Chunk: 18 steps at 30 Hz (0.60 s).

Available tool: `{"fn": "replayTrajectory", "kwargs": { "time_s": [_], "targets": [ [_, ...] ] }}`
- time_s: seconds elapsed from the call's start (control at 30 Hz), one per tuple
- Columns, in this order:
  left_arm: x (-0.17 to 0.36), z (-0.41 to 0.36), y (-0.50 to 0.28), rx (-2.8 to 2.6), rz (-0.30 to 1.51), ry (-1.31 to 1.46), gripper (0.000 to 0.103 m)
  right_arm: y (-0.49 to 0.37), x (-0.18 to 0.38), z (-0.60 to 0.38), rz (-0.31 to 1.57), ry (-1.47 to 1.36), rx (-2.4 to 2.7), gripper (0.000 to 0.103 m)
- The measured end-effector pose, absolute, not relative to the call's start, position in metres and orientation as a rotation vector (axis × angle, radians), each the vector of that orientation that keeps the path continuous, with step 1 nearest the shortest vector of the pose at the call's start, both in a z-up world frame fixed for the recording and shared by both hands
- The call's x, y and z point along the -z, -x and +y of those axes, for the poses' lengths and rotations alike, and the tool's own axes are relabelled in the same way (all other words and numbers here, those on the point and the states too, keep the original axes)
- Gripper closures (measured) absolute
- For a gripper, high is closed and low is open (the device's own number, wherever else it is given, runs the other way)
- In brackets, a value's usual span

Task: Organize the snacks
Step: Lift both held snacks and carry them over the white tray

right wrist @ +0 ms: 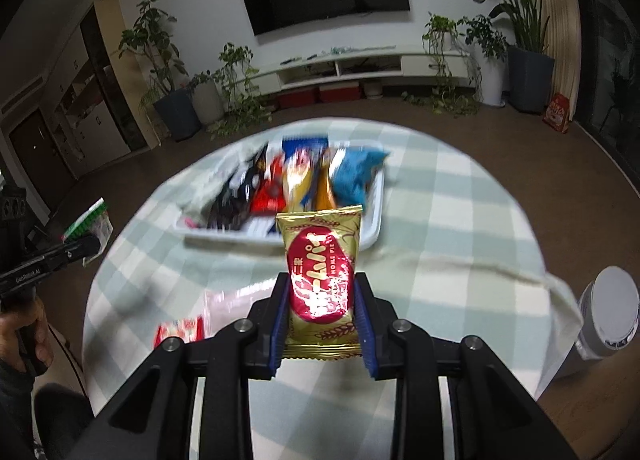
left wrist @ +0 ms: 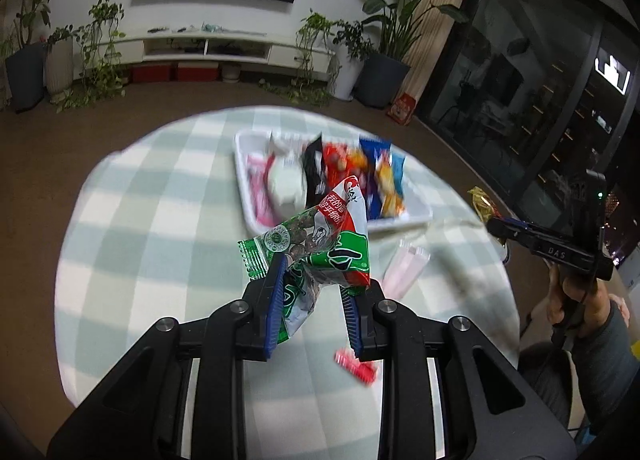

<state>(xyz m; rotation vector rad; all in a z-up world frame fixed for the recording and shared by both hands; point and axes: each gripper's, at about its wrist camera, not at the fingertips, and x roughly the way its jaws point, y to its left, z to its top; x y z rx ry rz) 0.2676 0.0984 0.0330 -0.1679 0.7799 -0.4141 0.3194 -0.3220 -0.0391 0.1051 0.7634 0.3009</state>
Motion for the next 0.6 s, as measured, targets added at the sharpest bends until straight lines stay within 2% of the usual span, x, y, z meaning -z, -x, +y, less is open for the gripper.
{"fn": "replayTrajectory", "kwargs": {
  "time_s": [0.3, 0.43, 0.6],
  "targets": [
    [-0.088, 0.066, -0.340, 0.441, 0.727, 0.151, 0.079, -0.372, -0.035, -0.286, 0.640, -0.053, -0.333, 0.070],
    [-0.097, 0.052, -0.373, 0.450, 0.736, 0.157, 0.079, -0.395, -0.039, -0.260, 0.641, -0.048, -0.361, 0.070],
    [-0.082, 0.041, -0.409, 0.441, 0.778, 0.179, 0.079, -0.426, -0.018, -0.233, 0.693, -0.069, -0.383, 0.070]
  ]
}}
